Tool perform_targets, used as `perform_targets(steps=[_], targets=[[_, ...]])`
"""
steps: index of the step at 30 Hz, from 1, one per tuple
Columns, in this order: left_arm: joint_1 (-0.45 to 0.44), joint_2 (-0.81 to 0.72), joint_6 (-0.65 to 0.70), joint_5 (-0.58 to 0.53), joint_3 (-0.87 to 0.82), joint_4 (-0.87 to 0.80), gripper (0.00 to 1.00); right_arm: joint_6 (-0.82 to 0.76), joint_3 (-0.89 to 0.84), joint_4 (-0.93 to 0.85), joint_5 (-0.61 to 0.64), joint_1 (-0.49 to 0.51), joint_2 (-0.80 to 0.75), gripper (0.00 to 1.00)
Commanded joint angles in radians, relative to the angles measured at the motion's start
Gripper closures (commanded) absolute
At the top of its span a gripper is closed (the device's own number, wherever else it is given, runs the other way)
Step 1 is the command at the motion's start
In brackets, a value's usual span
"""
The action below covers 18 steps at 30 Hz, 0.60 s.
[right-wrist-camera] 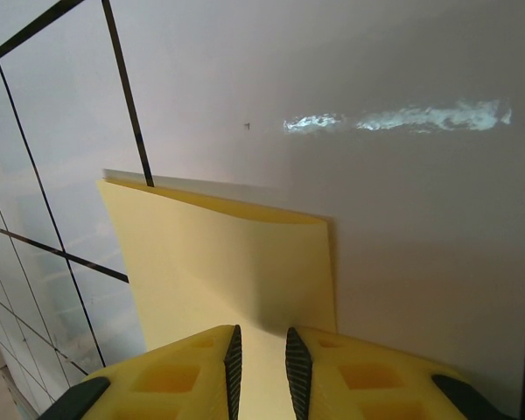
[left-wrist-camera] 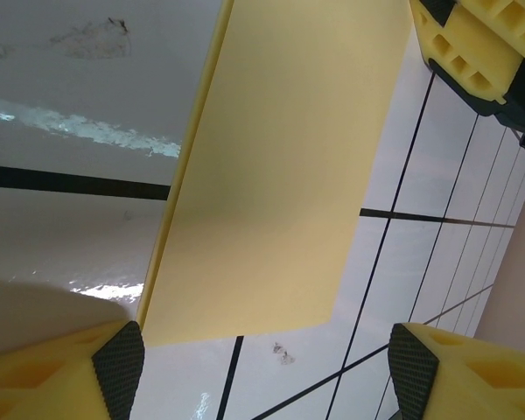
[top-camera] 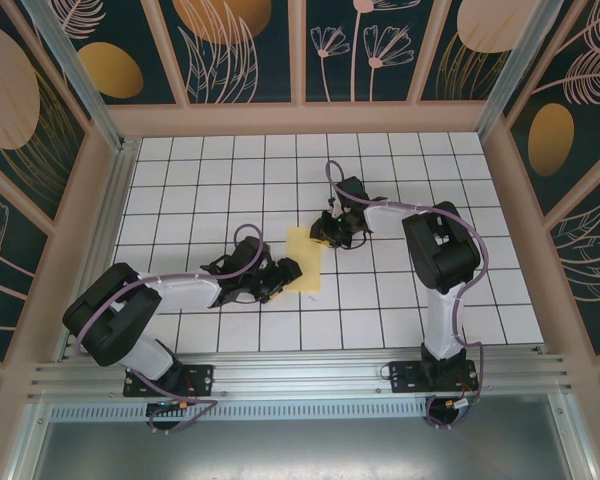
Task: Fold a paper plane with a square sheet of paper (pick it up from the middle)
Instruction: First fold in half a square sheet of paper at the center of the table.
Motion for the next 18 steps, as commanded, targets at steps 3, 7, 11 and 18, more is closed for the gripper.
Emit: perform_targets(steps=[3, 7, 11, 18], targets=[[-0.005, 0.007, 0.009, -0.025, 0.049, -0.082, 0.25, 0.008, -0.034, -0.074, 0.136, -0.011, 0.115, 0.74], [-0.004, -0.022, 0.017, -0.048, 0.055, -0.113, 0.25, -0.018, -0.052, -0.021, 0.061, -0.02, 0.094, 0.78], [-0.005, -0.06, 0.006, -0.075, 0.039, -0.113, 0.25, -0.057, -0.036, 0.02, -0.033, -0.017, 0.001, 0.78], [-0.004, -0.099, -0.026, -0.118, 0.004, -0.107, 0.25, -0.146, -0.006, -0.115, 0.127, 0.044, -0.091, 0.7]])
